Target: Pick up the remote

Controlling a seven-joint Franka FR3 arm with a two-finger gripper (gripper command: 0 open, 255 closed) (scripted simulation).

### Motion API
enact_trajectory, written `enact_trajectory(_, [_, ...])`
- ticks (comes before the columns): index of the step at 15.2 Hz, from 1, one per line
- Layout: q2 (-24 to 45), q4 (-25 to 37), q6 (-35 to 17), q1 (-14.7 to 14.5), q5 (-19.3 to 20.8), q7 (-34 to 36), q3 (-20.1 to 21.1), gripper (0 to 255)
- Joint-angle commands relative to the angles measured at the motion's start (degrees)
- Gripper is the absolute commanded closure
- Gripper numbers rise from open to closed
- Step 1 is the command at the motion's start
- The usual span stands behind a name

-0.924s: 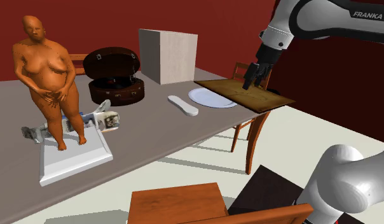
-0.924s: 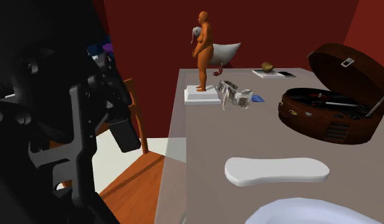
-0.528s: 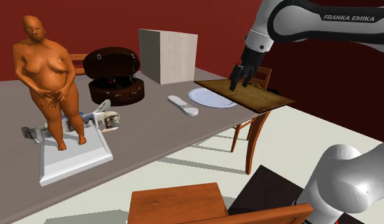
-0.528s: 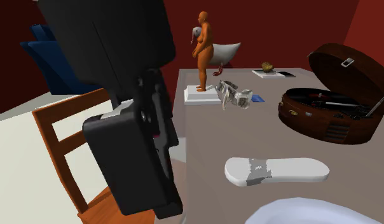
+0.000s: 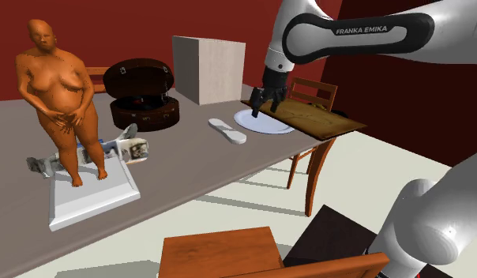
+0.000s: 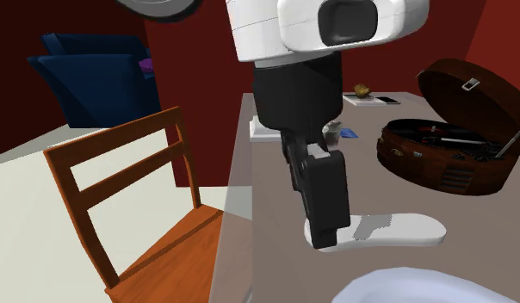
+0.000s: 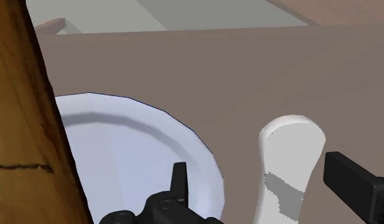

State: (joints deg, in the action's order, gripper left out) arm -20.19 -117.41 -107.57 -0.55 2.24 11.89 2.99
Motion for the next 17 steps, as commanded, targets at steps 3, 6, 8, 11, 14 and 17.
enact_trajectory(3, [9.0, 6.8, -1.1, -0.1, 0.7, 3.1, 1.4, 0])
enact_trajectory(6, [16.0, 12.6, -1.2, -0.5, 1.5, 5.7, 2.4, 0])
enact_trajectory(8, [20.7, 17.0, -1.0, -0.8, 2.2, 7.3, 2.9, 0])
enact_trajectory(11, [27.6, 23.9, 0.0, -1.5, 3.2, 9.4, 3.4, 0])
enact_trajectory(14, [27.6, 21.6, -2.3, -1.5, 3.2, 9.6, 3.4, 0])
enact_trajectory(17, [27.7, 19.4, -4.6, -1.5, 3.3, 9.8, 3.3, 0])
